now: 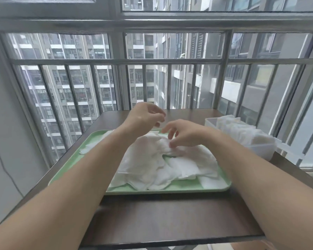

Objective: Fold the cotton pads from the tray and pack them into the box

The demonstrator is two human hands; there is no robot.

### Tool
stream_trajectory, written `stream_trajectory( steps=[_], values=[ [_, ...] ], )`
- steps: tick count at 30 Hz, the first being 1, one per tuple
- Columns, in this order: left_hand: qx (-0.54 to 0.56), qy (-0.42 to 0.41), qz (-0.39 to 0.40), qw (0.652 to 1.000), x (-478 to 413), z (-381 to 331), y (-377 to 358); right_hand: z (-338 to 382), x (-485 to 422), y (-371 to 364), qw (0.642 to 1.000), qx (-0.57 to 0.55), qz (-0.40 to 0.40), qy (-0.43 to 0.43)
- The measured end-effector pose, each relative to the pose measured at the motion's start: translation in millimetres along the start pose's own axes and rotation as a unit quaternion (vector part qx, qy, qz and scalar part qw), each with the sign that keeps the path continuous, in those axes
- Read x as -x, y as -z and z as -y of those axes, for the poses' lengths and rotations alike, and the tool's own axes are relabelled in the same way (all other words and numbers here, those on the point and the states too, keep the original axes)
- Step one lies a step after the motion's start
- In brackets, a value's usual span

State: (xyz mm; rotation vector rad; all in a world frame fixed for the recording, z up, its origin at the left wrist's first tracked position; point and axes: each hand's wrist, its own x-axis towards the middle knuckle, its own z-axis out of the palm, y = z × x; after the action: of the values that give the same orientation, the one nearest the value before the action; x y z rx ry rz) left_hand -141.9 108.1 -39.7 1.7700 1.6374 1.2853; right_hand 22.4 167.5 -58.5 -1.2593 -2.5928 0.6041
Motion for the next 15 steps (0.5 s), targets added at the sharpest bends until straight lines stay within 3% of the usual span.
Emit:
stream_trajectory(
  steps=[8, 12, 15],
  values=[
    [-0.083, -0.022, -0.036, 0.996, 2.2, 22.3, 7.1, -5.4, -3.5, -17.6, 0.99, 0.132, -0.012, -0.054],
    [-0.11, -0.03, -0.052, 0.992, 6.1, 26.0, 9.2, -9.6, -1.7, -16.1, 0.994, 0.065, -0.089, 0.01],
    [-0.13, -0.043, -0.058, 0.989, 9.2, 23.5, 12.1, -10.0, 3.5, -10.7, 0.987, -0.055, -0.149, 0.03]
  ],
)
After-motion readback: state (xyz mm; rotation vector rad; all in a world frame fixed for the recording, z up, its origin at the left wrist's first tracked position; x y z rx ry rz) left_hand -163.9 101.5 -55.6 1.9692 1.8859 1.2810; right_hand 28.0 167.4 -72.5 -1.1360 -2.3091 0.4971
